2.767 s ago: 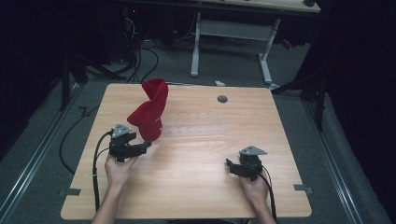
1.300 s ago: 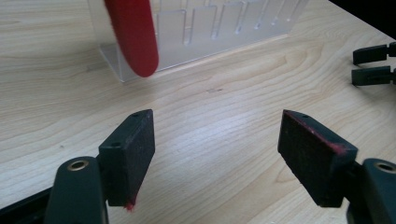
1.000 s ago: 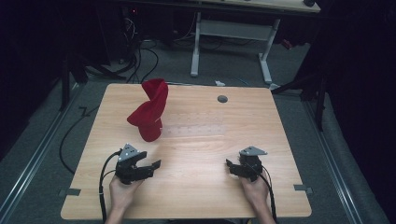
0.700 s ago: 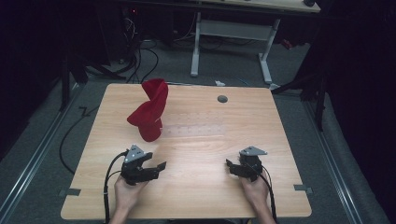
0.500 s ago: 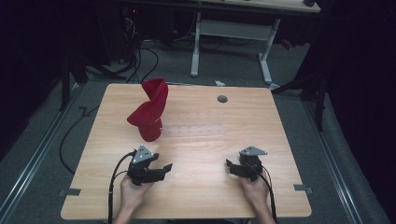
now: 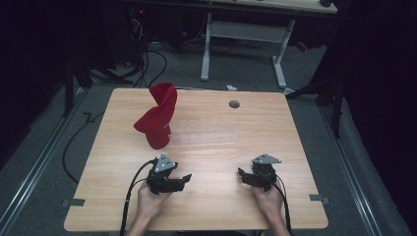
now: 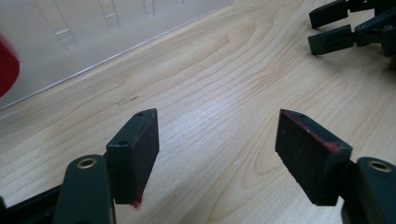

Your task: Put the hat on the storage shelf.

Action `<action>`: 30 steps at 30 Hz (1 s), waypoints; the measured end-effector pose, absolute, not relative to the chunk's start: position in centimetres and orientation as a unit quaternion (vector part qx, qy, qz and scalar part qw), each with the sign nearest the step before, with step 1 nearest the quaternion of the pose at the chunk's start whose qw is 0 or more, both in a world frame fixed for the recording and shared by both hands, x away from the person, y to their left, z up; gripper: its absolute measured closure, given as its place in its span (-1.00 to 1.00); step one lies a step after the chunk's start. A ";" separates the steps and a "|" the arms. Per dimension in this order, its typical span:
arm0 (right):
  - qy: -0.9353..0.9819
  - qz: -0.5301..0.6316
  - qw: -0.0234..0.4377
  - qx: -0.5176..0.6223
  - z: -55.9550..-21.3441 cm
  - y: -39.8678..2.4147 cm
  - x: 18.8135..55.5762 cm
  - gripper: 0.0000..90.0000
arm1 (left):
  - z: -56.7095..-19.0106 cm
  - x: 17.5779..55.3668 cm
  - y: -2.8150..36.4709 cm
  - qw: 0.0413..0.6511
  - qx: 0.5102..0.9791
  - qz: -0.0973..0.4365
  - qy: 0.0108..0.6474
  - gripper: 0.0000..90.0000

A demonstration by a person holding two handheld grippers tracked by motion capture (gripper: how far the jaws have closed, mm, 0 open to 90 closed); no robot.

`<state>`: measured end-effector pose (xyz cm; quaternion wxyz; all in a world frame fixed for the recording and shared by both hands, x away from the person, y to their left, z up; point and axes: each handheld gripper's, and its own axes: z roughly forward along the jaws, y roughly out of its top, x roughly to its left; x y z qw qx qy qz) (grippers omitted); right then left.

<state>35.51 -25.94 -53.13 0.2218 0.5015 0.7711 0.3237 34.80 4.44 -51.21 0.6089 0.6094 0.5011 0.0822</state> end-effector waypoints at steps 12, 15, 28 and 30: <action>0.771 0.324 0.222 0.501 -53.1 -25.9 35.5 -0.28 | -52.8 36.0 3.2 0.592 0.619 0.102 0.507 -0.30; 0.771 0.324 0.222 0.501 -53.1 -25.9 35.5 -0.28 | -52.9 36.2 3.1 0.591 0.616 0.105 0.510 -0.29; 0.771 0.324 0.222 0.501 -53.1 -25.9 35.5 -0.28 | -54.0 36.8 2.8 0.571 0.628 0.140 0.510 -0.29; 0.771 0.324 0.222 0.501 -53.1 -25.9 35.5 -0.28 | -54.2 36.9 2.8 0.567 0.632 0.143 0.508 -0.30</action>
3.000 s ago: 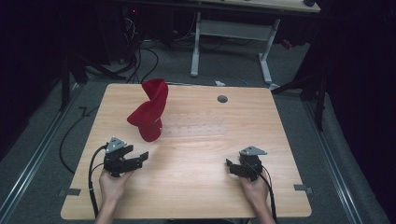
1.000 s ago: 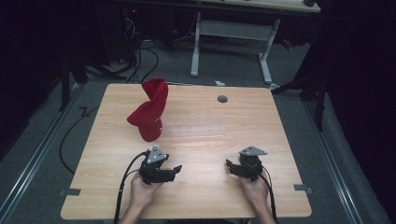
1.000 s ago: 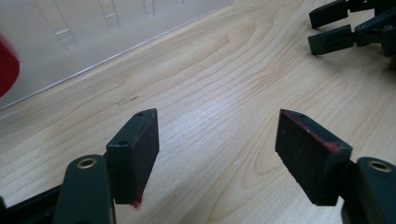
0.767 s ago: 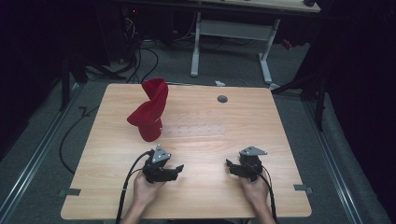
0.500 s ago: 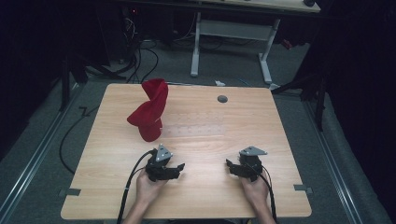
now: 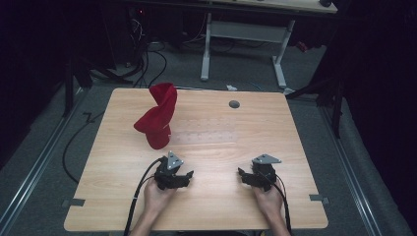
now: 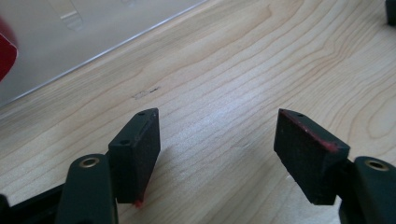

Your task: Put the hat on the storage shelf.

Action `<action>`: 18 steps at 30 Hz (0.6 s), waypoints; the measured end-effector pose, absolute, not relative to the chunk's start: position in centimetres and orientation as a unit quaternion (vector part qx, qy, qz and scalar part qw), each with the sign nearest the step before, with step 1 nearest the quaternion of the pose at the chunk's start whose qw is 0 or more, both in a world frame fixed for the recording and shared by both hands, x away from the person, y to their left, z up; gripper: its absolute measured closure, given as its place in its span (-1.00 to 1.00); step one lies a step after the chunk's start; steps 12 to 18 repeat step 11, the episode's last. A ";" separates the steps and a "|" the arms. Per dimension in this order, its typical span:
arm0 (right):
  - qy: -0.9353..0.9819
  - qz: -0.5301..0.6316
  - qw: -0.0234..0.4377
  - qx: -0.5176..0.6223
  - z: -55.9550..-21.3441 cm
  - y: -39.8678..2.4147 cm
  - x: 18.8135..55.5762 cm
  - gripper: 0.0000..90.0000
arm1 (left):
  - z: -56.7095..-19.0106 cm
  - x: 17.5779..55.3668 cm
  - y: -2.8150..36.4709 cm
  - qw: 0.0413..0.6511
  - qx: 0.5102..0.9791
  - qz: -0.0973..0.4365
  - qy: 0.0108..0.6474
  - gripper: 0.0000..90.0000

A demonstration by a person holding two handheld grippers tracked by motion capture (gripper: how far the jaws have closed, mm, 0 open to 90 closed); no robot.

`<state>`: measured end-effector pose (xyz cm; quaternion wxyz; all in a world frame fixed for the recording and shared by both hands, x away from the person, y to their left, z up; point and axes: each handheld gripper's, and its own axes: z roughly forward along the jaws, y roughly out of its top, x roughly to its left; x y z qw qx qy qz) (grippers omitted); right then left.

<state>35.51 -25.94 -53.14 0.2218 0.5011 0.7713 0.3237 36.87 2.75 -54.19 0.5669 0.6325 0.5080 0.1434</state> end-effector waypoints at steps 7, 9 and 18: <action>0.771 0.324 0.222 0.501 -53.1 -25.9 35.5 -0.29 | -54.6 37.1 2.7 0.559 0.635 0.141 0.514 -0.33; 0.772 0.324 0.222 0.501 -53.1 -25.9 35.5 -0.29 | -54.6 37.1 2.7 0.559 0.635 0.141 0.514 -0.34; 0.772 0.324 0.222 0.501 -53.1 -25.9 35.5 -0.28 | -54.6 37.1 2.7 0.559 0.635 0.141 0.514 -0.35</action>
